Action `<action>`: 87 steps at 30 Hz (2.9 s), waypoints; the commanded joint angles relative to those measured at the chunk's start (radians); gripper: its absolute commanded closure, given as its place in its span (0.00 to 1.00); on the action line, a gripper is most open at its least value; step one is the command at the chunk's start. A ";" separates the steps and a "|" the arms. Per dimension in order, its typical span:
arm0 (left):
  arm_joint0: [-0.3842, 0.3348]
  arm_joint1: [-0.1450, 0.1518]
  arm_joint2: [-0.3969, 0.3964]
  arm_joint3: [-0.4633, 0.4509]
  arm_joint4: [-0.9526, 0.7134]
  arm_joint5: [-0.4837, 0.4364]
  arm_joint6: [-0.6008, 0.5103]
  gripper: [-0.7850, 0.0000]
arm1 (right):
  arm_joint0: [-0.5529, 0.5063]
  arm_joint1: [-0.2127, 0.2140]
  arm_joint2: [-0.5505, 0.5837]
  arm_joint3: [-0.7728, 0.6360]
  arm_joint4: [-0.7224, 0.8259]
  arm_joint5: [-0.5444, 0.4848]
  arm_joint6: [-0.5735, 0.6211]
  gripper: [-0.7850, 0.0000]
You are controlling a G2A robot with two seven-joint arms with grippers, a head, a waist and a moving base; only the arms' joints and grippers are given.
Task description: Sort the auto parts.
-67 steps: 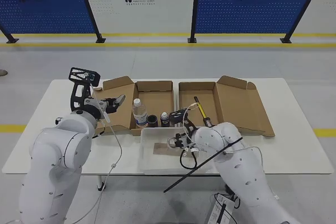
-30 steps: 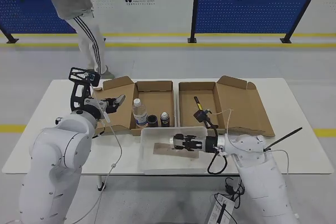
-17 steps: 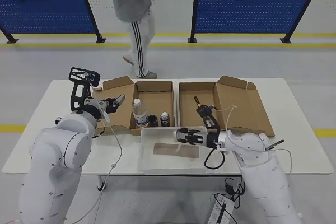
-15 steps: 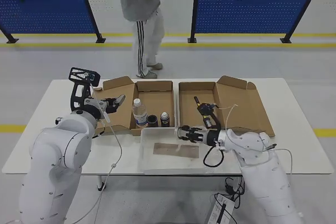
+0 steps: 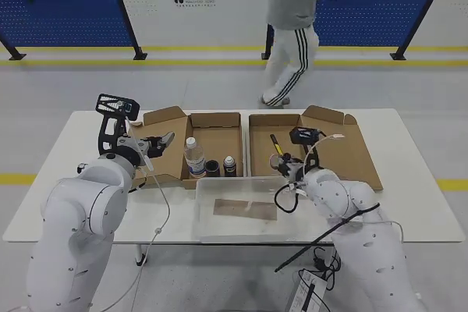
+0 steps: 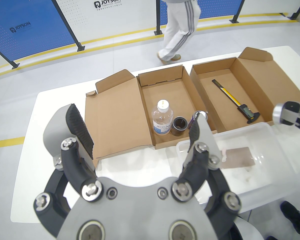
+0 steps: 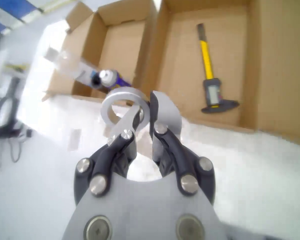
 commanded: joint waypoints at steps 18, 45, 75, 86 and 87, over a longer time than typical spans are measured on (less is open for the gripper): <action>0.000 0.000 0.000 0.000 0.000 0.000 0.000 0.00 | 0.328 -0.068 -0.221 0.531 -0.195 0.063 0.096 1.00; 0.000 0.000 0.000 0.000 0.000 0.000 0.000 0.00 | 0.540 -0.182 -0.355 1.000 -0.010 -0.093 0.133 0.80; 0.000 0.000 0.000 0.000 0.000 0.000 0.000 0.00 | 0.278 -0.102 -0.007 0.436 0.200 -0.174 0.006 0.00; 0.064 0.003 -0.027 -0.019 0.011 -0.036 0.074 0.00 | -0.104 -0.067 0.295 0.073 0.638 -0.385 -0.211 0.00; 0.071 0.003 -0.030 -0.022 0.012 -0.039 0.079 0.00 | -0.135 -0.065 0.315 0.054 0.661 -0.393 -0.233 0.00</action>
